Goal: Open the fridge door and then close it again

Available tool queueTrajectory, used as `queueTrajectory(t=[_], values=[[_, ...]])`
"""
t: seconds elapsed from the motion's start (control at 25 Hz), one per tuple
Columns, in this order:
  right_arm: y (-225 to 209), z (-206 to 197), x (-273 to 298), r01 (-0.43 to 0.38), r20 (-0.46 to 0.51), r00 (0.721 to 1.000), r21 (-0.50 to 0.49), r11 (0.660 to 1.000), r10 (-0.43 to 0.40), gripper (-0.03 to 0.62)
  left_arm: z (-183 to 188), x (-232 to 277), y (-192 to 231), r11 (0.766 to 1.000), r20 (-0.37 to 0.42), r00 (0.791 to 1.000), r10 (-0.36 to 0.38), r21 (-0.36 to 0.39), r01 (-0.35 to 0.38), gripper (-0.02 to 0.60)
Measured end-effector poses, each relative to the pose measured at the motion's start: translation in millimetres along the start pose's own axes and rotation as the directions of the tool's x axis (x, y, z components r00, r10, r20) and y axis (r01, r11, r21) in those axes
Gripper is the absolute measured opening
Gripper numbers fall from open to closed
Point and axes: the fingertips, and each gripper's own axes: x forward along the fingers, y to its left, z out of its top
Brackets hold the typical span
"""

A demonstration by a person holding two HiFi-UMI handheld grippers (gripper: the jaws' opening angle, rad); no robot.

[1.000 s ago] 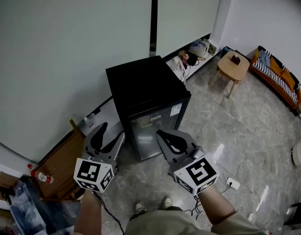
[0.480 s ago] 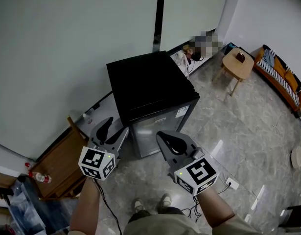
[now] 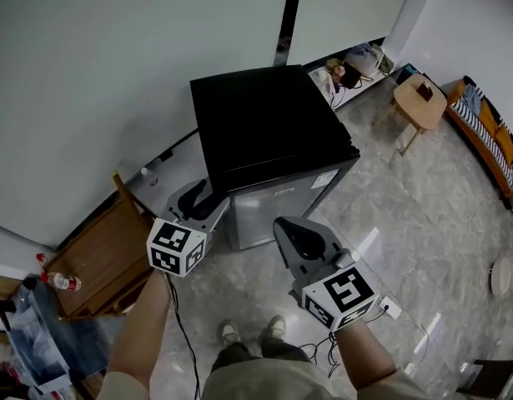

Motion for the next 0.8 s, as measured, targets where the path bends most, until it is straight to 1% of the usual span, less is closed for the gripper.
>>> queueTrajectory(t=[0.2, 0.44, 0.52, 0.72, 0.8], values=[[0, -14, 3, -0.006, -0.028, 1.0, 0.013, 1.0, 0.007, -0.003, -8, 17, -1, 0.998, -0.021, 0.999, -0.037, 0.044, 0.038, 0.23], [3, -31, 0, -0.018, -0.069, 0.997, 0.024, 1.0, 0.02, -0.003, -10, 21, 2, 0.996, -0.009, 1.0, -0.03, 0.08, 0.031, 0.23], [3, -36, 0, -0.021, -0.08, 0.996, 0.03, 0.999, 0.024, -0.003, -10, 21, 3, 0.997, 0.0, 1.0, -0.031, 0.071, 0.031, 0.229], [12, -45, 0, -0.035, -0.101, 0.994, 0.044, 0.998, 0.04, -0.003, -10, 21, 3, 0.999, 0.027, 0.999, -0.045, 0.001, 0.045, 0.227], [19, -48, -1, -0.051, -0.109, 0.992, 0.047, 0.998, 0.056, -0.003, -10, 20, 4, 0.999, 0.03, 0.998, -0.051, -0.01, 0.052, 0.221]])
